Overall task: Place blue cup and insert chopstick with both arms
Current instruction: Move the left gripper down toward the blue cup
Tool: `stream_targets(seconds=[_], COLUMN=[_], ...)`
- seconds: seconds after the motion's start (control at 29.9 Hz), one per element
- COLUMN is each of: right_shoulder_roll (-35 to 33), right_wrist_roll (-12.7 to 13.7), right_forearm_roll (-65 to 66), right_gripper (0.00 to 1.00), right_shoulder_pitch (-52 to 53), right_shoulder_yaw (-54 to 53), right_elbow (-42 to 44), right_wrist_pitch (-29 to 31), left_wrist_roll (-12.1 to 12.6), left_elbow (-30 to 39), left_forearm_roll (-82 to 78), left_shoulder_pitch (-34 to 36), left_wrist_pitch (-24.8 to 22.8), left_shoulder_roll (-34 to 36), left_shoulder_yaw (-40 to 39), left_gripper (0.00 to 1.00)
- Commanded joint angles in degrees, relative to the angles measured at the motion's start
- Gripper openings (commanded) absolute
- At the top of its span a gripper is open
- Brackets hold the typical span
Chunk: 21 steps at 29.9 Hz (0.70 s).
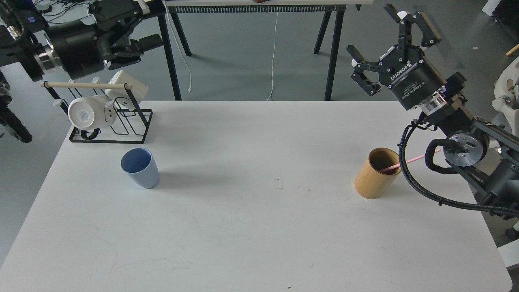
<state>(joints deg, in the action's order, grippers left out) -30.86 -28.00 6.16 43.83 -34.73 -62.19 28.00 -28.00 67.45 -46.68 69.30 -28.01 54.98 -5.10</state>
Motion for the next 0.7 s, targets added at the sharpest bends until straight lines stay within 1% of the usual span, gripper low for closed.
stream_targets(seconds=[0.0, 0.07, 0.13, 0.23, 0.3, 0.37, 0.47, 0.67], right_shoulder_roll=[-0.34, -0.34, -0.34, -0.34, -0.34, -0.34, -0.34, -0.43], right_wrist_roll=[0.0, 0.0, 0.0, 0.0, 0.0, 0.0, 0.0, 0.0], right_forearm_roll=[-0.01, -0.01, -0.01, -0.01, -0.01, -0.01, -0.01, -0.01], right_gripper=[0.98, 0.98, 0.98, 0.98, 0.98, 0.98, 0.98, 0.98], right_shoulder_pitch=[-0.94, -1.29, -1.64, -1.82, -1.82, -1.82, -2.26, -3.49], right_shoulder_yaw=[0.01, 0.01, 0.01, 0.01, 0.01, 0.01, 0.01, -0.08], right_elbow=[0.05, 0.05, 0.05, 0.23, 0.31, 0.4, 0.4, 0.4], right_wrist_pitch=[0.0, 0.0, 0.0, 0.0, 0.0, 0.0, 0.0, 0.0], left_wrist_roll=[0.0, 0.0, 0.0, 0.0, 0.0, 0.0, 0.0, 0.0], left_elbow=[0.4, 0.22, -1.0, -5.12, -8.46, -11.98, -15.94, -19.28], left_forearm_roll=[-16.65, -25.09, -29.68, -32.94, -35.22, -36.81, -37.17, -36.91], left_shoulder_pitch=[2.5, 2.5, 2.33, 1.54, 0.75, -1.09, -1.98, -3.82], left_wrist_pitch=[0.01, 0.01, 0.01, 0.01, 0.94, 1.47, 1.56, 1.38], left_shoulder_roll=[2.76, 3.29, 3.12, 2.5, 1.8, -0.91, -4.61, -7.78], left_shoulder_yaw=[8.34, 11.41, 14.58, 18.36, 19.86, 20.13, 20.31, 19.95], left_gripper=[0.99, 0.99, 0.99, 0.99, 0.99, 0.99, 0.99, 0.98])
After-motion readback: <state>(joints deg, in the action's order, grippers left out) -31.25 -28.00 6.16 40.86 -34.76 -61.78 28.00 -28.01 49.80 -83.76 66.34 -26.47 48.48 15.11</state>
